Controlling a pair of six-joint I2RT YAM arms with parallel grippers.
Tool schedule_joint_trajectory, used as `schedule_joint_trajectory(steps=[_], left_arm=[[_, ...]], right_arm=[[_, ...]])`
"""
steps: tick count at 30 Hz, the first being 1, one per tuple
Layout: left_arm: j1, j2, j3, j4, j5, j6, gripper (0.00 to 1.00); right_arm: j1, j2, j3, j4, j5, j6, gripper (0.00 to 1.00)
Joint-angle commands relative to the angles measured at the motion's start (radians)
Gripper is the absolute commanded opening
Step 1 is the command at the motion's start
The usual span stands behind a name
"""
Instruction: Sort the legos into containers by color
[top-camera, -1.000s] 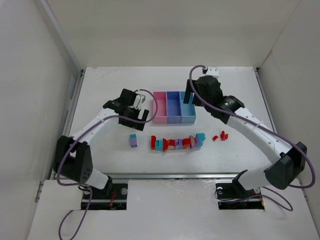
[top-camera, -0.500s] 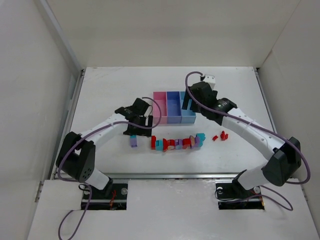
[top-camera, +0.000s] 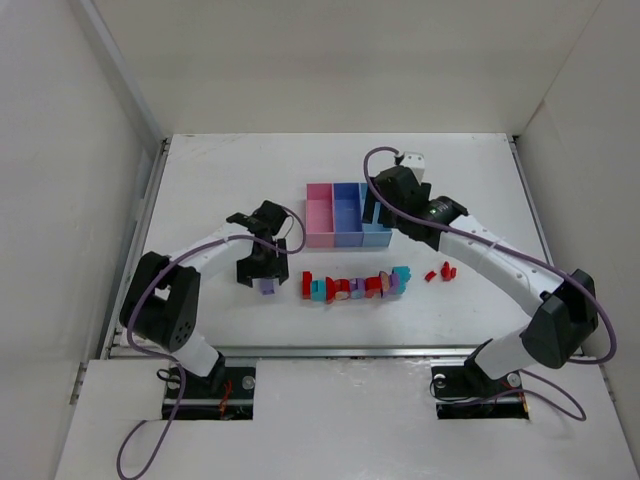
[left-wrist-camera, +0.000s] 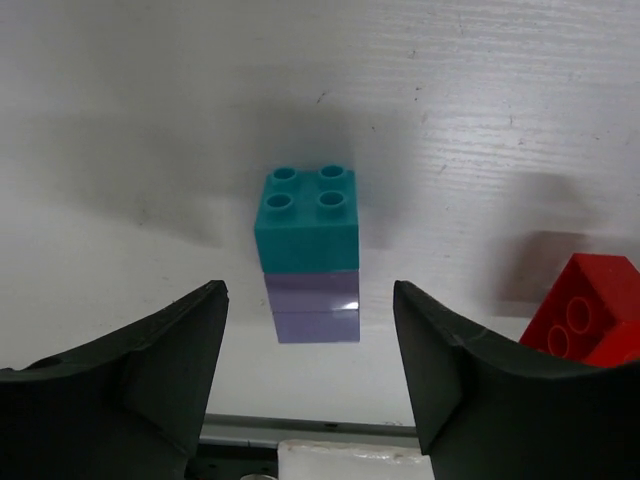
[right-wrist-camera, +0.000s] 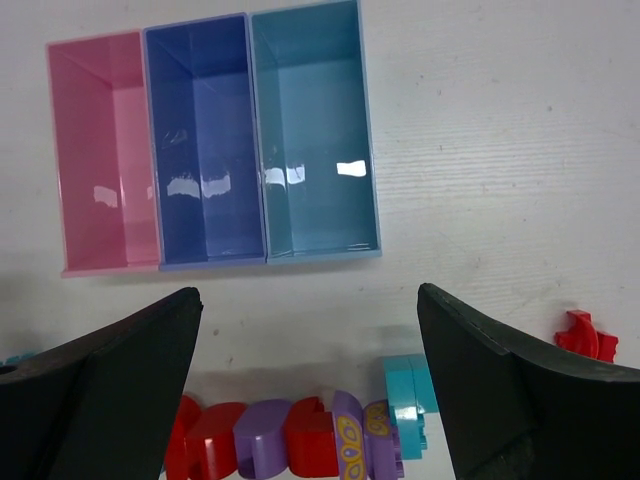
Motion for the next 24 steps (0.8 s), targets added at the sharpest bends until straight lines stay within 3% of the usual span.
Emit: schedule_joint_trajectory(steps=[1,8,10,12,16,19,20,21,24], left_arm=[[-0.011,0.050,0.017,0.013,0.014,-0.010,0.62],[-0.021,0.086,-0.003,0.024,0.037,0.000,0.30],[-0.012,0.095,0.006,0.024,0.037,0.000,0.13],[-0.011,0.095,0.016,0.024,0.016,0.012,0.00],[-0.031,0.060,0.097,-0.011,0.060,0.048,0.00],[-0.059,-0.005,0.190,0.003,0.042,0.145,0.00],[-0.074,-0.019,0.259,0.021,0.042,0.197,0.00],[-0.074,-0.032,0.287,0.053,0.061,0.372,0.00],[-0.116,-0.106,0.307,0.257,0.095,0.712,0.00]], right_arm=[[0.012,-0.036,-0.002,0.059,0.031,-0.038,0.94],[0.012,-0.027,0.020,0.059,0.065,-0.066,0.94],[0.012,-0.027,0.020,0.059,0.076,-0.066,0.94],[0.012,-0.027,0.020,0.059,0.076,-0.084,0.87],[0.012,-0.027,0.043,0.082,0.030,-0.182,0.85],[-0.069,-0.027,0.116,0.096,-0.157,-0.300,0.89],[-0.100,-0.039,0.133,0.111,-0.297,-0.326,0.89],[-0.161,-0.039,0.162,0.137,-0.371,-0.349,0.92],[-0.248,-0.066,0.198,0.186,-0.630,-0.420,0.95]])
